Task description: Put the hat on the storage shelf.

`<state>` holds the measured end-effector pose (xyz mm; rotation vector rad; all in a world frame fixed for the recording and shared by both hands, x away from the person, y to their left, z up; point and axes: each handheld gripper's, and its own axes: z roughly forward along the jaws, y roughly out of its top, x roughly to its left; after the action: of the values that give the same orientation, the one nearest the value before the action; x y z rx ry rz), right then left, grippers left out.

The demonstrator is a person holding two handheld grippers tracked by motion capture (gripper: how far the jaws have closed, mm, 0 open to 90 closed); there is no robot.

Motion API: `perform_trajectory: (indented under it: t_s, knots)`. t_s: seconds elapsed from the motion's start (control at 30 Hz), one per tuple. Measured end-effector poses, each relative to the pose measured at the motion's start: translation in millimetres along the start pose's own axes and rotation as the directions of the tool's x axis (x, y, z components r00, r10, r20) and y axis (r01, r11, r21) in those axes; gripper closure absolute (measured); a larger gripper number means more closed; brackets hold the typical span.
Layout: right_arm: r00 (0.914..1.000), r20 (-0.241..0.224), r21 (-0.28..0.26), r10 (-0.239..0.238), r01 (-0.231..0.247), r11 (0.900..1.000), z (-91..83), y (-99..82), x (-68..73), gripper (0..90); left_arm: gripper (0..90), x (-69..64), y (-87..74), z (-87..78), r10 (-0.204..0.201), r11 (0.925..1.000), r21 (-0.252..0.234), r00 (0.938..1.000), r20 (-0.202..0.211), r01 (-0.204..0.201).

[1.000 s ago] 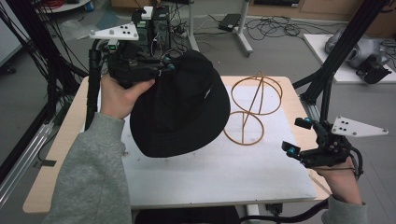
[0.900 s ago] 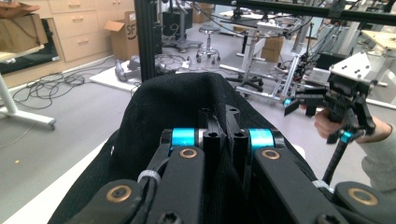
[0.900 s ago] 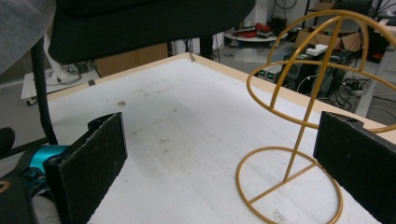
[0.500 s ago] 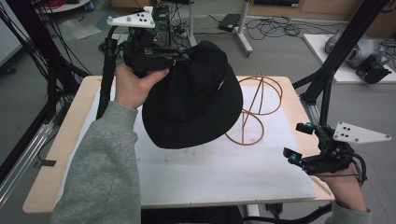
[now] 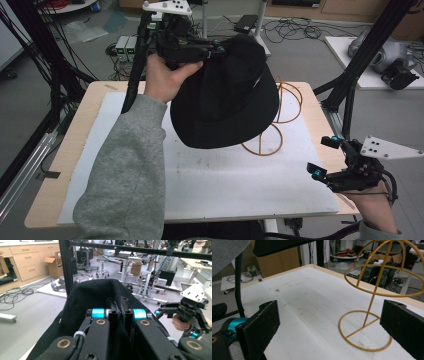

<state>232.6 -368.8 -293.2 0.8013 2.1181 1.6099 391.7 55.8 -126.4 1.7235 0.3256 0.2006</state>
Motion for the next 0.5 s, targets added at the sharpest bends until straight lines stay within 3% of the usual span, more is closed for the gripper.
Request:
perform_trajectory:
  t_s: [0.5]
  knots:
    - [0.9999,0.011,0.026,0.011,-0.012,0.9996,-6.5,-7.4,5.4,1.9,88.1,6.7,16.5,40.4,0.024,0.9997,0.006,0.9991,0.036,-0.024]
